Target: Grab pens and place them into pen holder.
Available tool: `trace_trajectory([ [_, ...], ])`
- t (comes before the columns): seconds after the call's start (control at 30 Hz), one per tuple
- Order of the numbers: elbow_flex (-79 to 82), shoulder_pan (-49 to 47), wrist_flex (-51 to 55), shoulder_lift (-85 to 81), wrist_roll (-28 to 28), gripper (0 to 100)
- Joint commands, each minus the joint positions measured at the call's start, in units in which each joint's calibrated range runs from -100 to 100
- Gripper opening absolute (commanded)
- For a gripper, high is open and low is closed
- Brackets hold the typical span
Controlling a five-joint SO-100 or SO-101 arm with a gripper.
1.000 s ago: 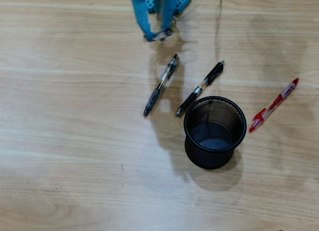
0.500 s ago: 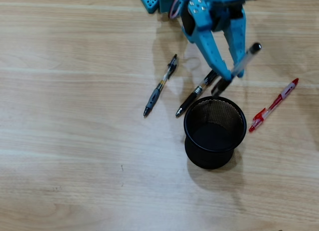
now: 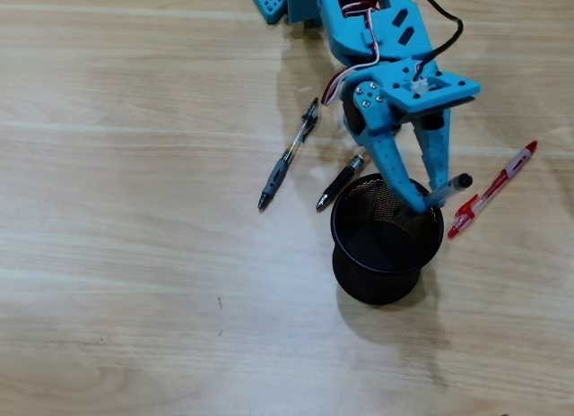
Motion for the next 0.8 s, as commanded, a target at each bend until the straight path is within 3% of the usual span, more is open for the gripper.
trace_trajectory([
  [0.0,-0.3,0.4,-1.2,-0.3,-0.2,5],
  [0.17,-0.3,0.5,-0.7,-0.4,-0.2,20],
  [0.43,-0.2,0.7,-0.3,-1.7,0.4,20],
  [0.67,-1.0,1.0,14.4,-7.9,2.2,4],
  [0.77,-0.6,1.7,19.2,-10.5,2.2,2],
])
